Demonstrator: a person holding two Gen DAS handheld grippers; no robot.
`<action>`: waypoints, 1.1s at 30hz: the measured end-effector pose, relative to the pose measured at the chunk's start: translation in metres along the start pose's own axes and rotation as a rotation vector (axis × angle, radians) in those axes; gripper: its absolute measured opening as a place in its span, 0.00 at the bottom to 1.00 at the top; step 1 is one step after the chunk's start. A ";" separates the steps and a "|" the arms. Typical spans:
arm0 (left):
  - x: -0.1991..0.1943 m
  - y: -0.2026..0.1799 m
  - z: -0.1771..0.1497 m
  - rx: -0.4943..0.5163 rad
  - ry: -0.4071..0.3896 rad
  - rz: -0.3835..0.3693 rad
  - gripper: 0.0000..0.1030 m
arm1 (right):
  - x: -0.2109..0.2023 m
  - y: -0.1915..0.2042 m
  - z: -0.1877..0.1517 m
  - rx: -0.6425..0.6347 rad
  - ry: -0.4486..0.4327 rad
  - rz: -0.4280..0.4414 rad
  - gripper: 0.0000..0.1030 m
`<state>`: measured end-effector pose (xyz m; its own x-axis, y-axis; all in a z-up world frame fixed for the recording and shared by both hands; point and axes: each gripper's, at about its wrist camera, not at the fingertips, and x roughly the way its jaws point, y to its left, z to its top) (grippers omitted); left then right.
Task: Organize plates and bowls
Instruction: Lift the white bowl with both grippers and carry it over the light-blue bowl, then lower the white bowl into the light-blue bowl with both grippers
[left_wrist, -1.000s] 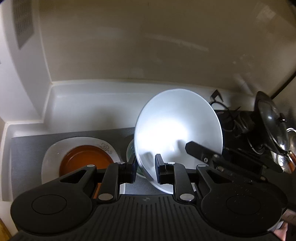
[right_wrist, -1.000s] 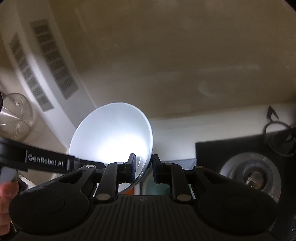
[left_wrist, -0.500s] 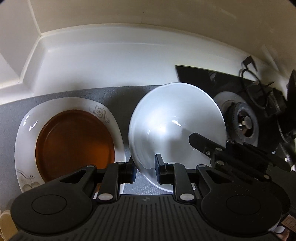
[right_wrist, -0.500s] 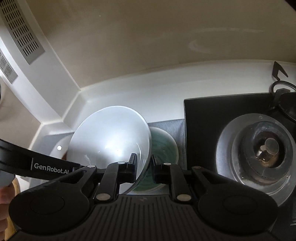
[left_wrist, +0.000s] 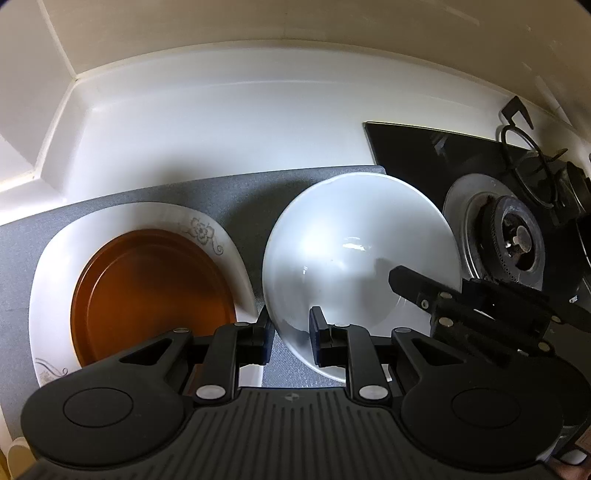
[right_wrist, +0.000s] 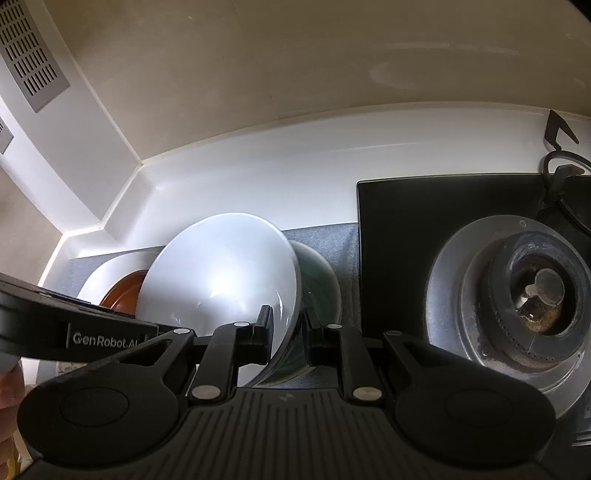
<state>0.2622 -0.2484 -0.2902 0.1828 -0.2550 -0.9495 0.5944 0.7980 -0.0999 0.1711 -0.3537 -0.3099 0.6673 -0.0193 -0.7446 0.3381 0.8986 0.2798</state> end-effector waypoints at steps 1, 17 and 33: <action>0.000 -0.001 0.001 0.003 -0.005 0.004 0.21 | 0.001 -0.001 0.000 0.008 0.000 -0.003 0.17; 0.010 -0.002 0.006 -0.042 -0.015 0.082 0.20 | 0.001 -0.005 0.002 -0.027 0.024 -0.035 0.24; 0.028 0.002 0.007 -0.039 0.008 0.036 0.20 | 0.005 -0.036 -0.012 0.180 0.033 0.061 0.25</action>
<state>0.2736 -0.2579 -0.3150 0.1974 -0.2215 -0.9550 0.5568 0.8271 -0.0767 0.1540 -0.3808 -0.3315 0.6687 0.0499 -0.7419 0.4131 0.8047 0.4264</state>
